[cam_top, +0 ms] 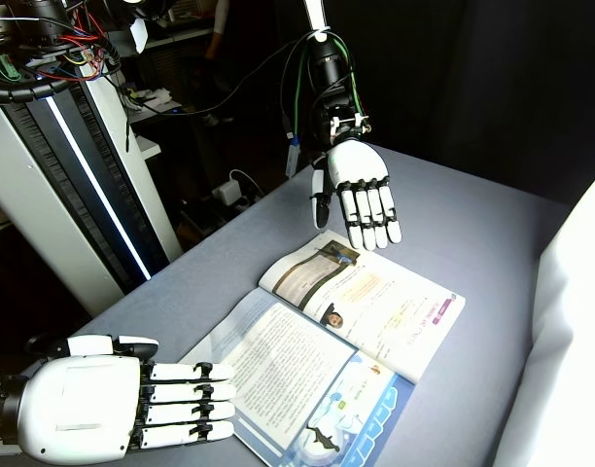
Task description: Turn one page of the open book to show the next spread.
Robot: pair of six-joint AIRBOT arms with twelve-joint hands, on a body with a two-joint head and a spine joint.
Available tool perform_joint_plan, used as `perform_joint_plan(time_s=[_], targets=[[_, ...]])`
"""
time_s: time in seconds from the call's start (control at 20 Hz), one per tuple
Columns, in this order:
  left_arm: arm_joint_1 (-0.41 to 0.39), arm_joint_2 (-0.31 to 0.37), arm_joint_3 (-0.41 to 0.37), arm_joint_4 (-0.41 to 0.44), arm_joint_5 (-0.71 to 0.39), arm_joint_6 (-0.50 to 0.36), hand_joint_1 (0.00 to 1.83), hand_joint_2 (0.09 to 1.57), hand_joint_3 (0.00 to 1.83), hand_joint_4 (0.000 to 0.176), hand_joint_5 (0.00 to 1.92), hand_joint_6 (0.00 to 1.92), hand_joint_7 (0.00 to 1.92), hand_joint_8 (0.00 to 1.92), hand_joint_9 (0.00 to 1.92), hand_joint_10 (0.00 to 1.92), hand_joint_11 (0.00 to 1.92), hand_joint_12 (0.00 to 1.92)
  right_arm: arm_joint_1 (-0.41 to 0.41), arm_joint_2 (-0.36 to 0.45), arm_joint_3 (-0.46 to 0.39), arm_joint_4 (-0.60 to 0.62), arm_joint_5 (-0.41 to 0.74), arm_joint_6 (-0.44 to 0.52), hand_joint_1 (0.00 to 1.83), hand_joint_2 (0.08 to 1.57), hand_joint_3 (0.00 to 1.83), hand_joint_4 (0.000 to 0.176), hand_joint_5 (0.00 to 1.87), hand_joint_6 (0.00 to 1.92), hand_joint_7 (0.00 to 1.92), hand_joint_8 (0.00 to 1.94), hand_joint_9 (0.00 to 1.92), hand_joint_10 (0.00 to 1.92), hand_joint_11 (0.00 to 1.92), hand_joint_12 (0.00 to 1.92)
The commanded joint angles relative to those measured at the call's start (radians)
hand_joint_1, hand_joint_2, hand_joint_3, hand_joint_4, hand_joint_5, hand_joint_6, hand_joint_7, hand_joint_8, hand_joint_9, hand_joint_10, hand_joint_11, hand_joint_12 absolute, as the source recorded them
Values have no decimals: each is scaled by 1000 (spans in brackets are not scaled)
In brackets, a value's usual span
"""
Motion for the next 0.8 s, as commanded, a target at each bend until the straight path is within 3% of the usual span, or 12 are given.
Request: perform_joint_plan(time_s=[0.0,0.15,0.2,0.35,0.4,0.75], targets=[[-4,2,1,-22,-109,-2,0,1399,22,49,0,0,0,0,0,0,0,0,15,3,3,24,69,7,39,1314,36,0,0,0,0,0,0,0,0,0],[-4,2,2,-23,-108,-2,0,1385,11,36,0,0,0,0,0,0,0,0,29,3,4,-8,51,13,0,1312,24,0,0,0,0,0,0,0,0,0],[-4,3,3,-27,-111,-2,0,1385,9,22,0,0,0,0,0,0,0,0,39,-1,5,-35,38,24,28,1312,19,0,12,5,0,0,0,0,0,0],[1,8,4,-46,-128,4,0,1399,14,17,14,6,0,0,0,0,0,0,47,-22,24,-107,19,91,0,1312,15,0,21,8,0,0,0,0,0,0],[2,11,3,-51,-133,7,0,1407,16,7,7,2,0,0,0,0,0,0,49,-30,31,-135,12,118,0,1309,12,0,7,2,0,0,0,0,0,0],[21,34,-9,-86,-173,31,46,1418,5,0,44,4,0,0,0,0,1,0,59,-95,72,-276,-28,233,0,1313,7,0,61,19,0,0,0,0,0,0]])
